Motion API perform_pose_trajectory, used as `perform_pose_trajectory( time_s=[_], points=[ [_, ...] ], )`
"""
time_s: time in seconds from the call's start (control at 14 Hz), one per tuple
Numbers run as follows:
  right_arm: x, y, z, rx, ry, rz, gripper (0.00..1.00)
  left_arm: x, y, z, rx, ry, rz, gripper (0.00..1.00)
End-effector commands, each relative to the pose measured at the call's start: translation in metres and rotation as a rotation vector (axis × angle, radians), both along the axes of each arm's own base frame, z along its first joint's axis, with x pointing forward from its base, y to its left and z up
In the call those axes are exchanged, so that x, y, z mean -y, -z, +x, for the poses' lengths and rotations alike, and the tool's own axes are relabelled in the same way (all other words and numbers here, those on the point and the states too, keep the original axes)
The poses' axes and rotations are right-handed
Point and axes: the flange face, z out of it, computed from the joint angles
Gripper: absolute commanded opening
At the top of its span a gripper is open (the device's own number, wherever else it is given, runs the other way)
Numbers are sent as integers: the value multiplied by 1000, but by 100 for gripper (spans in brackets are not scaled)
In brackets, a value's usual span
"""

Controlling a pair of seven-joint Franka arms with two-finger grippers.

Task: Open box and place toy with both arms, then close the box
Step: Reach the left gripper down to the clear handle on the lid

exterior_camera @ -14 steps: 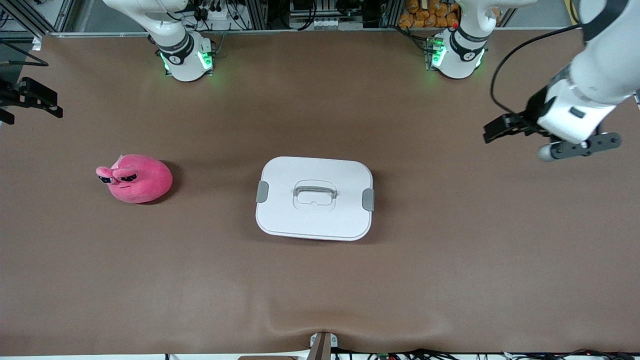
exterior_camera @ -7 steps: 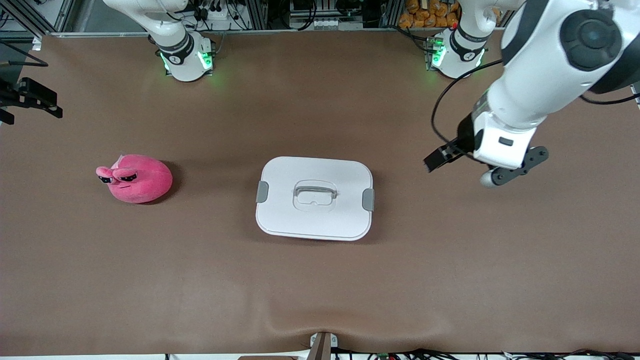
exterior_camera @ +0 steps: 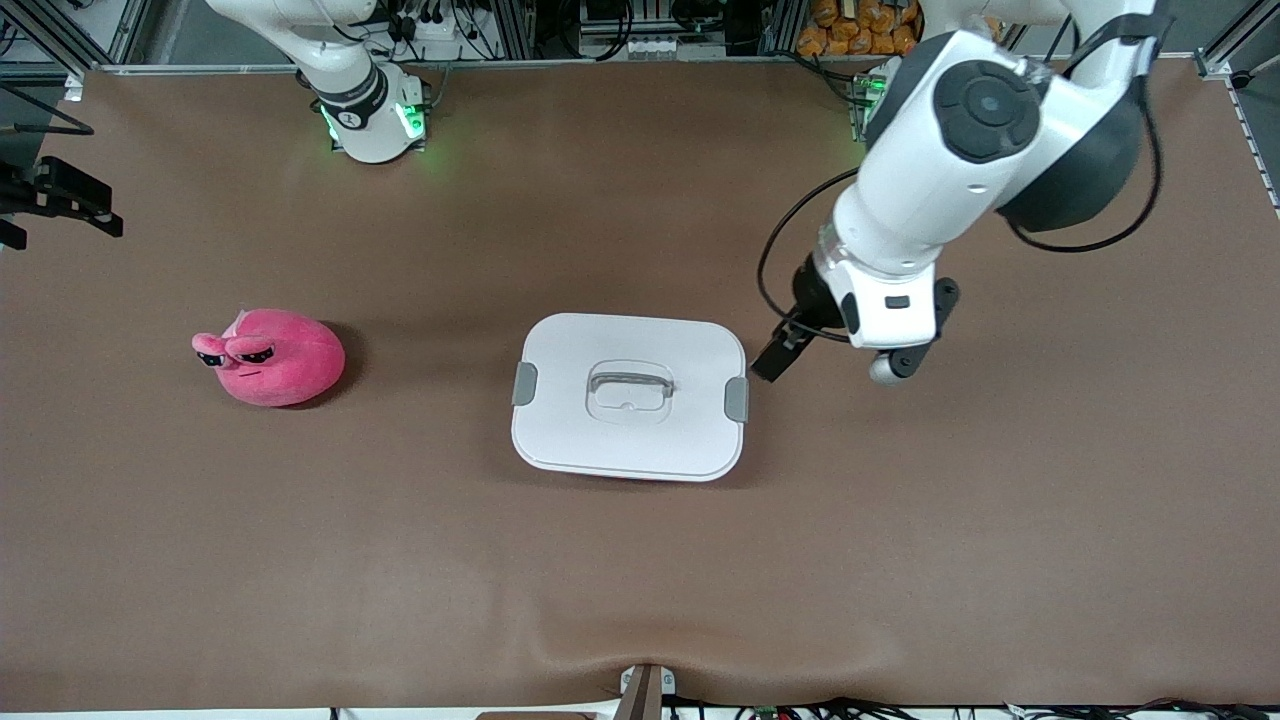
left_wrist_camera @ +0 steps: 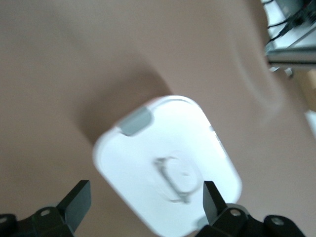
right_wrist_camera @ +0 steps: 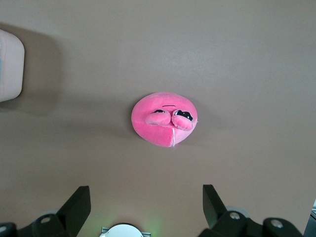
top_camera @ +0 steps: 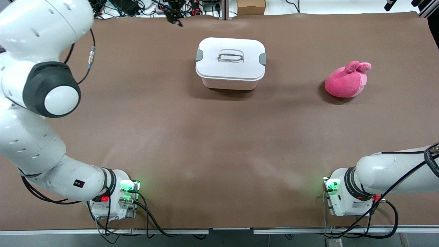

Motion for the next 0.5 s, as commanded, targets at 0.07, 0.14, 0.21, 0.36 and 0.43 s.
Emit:
perform_pose_trajectory(
  time_s=[0.07, 0.14, 0.21, 0.36, 0.43],
  points=[
    [3, -2, 1, -2, 13, -1, 100, 53, 21, -2, -4, -184, -89, 100],
    [3, -2, 1, -2, 13, -1, 100, 65, 28, -8, -23, -214, -88, 100],
    [2, -2, 1, -2, 11, -1, 100, 76, 42, -12, -56, -277, -83, 100],
    [2, -2, 1, -2, 11, -1, 100, 95, 71, -15, -101, -378, -62, 100],
    [2, -2, 1, -2, 11, -1, 100, 107, 87, -18, -110, -402, -42, 100]
  ],
)
